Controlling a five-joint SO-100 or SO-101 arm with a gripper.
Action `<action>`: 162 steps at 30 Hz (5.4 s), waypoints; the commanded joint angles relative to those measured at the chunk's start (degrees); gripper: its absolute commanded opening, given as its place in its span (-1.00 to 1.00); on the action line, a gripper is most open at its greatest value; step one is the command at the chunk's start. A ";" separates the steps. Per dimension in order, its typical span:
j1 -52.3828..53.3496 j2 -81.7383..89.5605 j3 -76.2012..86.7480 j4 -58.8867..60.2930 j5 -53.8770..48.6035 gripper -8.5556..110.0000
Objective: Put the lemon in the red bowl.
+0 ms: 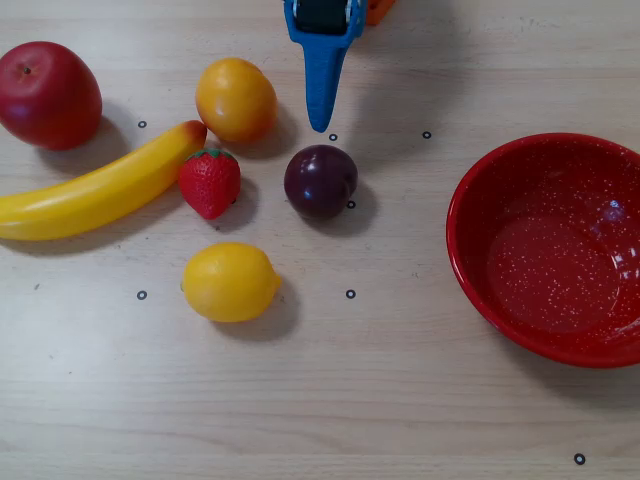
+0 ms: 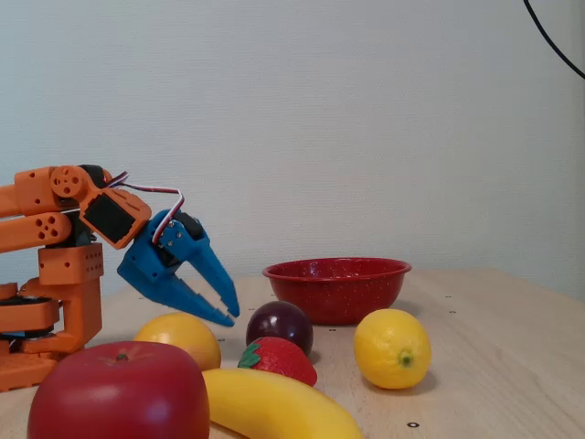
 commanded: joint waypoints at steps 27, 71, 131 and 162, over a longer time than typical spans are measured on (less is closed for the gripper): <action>-6.24 -43.24 -50.98 21.45 9.76 -0.85; -10.55 -112.24 -126.30 41.57 12.83 0.02; -8.70 -138.78 -149.50 44.65 15.12 0.27; -10.81 -143.00 -151.79 42.10 17.31 0.26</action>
